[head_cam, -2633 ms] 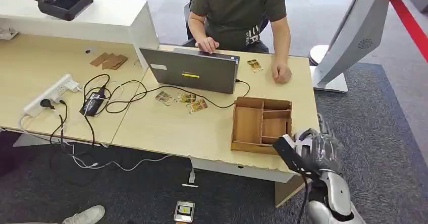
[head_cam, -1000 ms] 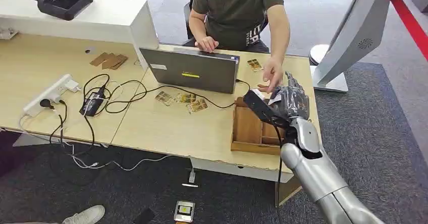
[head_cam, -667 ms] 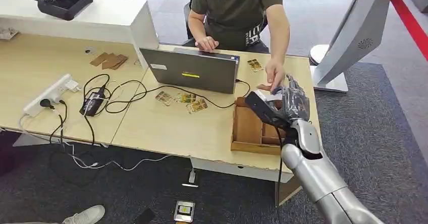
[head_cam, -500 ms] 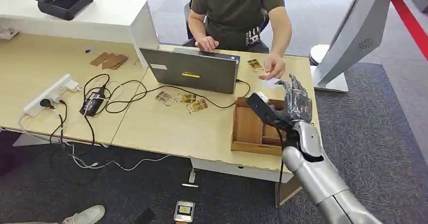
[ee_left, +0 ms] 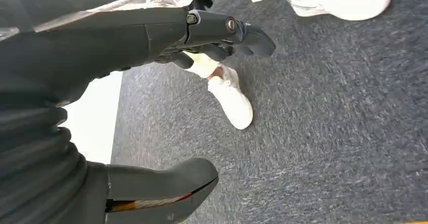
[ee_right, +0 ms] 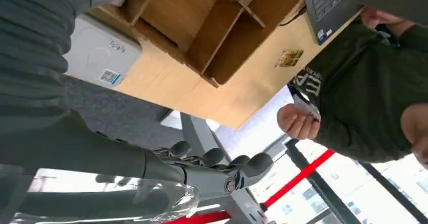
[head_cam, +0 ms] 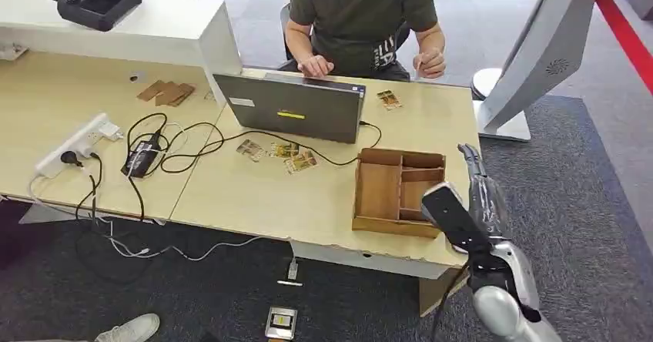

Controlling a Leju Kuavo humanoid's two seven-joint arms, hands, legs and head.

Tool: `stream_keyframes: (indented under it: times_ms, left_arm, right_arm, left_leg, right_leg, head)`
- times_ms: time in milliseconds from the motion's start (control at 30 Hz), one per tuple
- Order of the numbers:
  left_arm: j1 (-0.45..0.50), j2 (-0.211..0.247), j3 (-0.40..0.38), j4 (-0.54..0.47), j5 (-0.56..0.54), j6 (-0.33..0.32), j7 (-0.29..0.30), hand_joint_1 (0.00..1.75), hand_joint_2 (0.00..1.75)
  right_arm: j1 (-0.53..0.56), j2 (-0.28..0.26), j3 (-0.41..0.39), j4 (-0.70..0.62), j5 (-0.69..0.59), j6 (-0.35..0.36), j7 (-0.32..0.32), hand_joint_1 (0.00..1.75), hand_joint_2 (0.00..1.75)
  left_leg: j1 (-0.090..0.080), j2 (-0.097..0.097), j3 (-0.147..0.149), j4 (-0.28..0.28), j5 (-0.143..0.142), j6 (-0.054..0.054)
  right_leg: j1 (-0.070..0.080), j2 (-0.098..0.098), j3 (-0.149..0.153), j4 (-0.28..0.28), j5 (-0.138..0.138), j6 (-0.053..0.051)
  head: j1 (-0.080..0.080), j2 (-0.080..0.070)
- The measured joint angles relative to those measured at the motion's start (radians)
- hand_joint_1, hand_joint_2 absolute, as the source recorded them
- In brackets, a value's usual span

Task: Pass the card to the sensor for recognition and then transmit it.

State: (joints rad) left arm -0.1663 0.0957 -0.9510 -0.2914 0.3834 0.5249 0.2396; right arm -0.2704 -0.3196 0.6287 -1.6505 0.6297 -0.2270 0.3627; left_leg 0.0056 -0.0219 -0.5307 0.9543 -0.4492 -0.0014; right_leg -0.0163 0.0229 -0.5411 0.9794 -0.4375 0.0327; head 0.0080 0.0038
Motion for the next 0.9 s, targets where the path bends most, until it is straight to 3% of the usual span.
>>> stream_keyframes:
  times_ms: [200, 300, 533, 600, 667, 900]
  left_arm:
    - [0.011, 0.003, 0.026, 0.000, 0.012, 0.005, -0.010, 0.00, 1.75]
    - [0.012, 0.003, 0.033, 0.000, 0.013, 0.006, -0.010, 0.00, 1.75]
    - [0.012, 0.003, 0.034, 0.000, 0.013, 0.006, -0.010, 0.00, 1.75]
    - [0.011, 0.003, 0.039, 0.000, 0.014, 0.006, -0.008, 0.00, 1.75]
    - [0.008, 0.003, 0.039, 0.000, 0.008, 0.005, 0.004, 0.00, 1.75]
    - [0.006, 0.002, 0.039, 0.000, 0.004, 0.004, 0.014, 0.00, 1.75]
  right_arm:
    - [0.058, -0.049, -0.001, -0.113, 0.139, 0.050, 0.045, 0.00, 1.75]
    - [0.070, -0.059, 0.006, -0.123, 0.278, 0.079, 0.077, 0.00, 1.75]
    - [0.071, -0.059, 0.007, -0.122, 0.288, 0.080, 0.079, 0.00, 1.75]
    - [0.075, -0.057, 0.024, -0.104, 0.382, 0.087, 0.091, 0.00, 1.75]
    - [0.073, -0.028, 0.087, 0.007, 0.496, 0.118, 0.115, 0.00, 1.75]
    - [0.055, 0.011, 0.125, 0.131, 0.466, 0.130, 0.107, 0.00, 1.75]
  left_leg:
    - [0.000, 0.000, 0.000, 0.000, 0.000, 0.000]
    - [0.000, 0.000, 0.000, 0.000, 0.000, 0.000]
    - [0.000, 0.000, 0.000, 0.000, 0.000, 0.000]
    - [0.000, 0.000, 0.000, 0.000, 0.000, 0.000]
    - [0.000, 0.000, 0.000, 0.000, 0.000, 0.000]
    - [0.000, 0.000, 0.000, 0.000, 0.000, 0.000]
  right_leg:
    - [0.000, 0.000, 0.001, 0.000, 0.000, 0.000]
    - [0.000, 0.000, 0.001, 0.000, 0.000, 0.000]
    - [0.000, 0.000, 0.001, 0.000, 0.000, 0.000]
    - [0.000, 0.000, 0.001, 0.000, 0.000, 0.000]
    - [0.000, 0.000, 0.001, 0.000, 0.000, 0.000]
    - [0.000, 0.000, 0.001, 0.000, 0.000, 0.000]
  head:
    - [0.000, 0.000]
    - [0.000, 0.000]
    - [0.000, 0.000]
    - [0.000, 0.000]
    - [0.000, 0.000]
    - [0.000, 0.000]
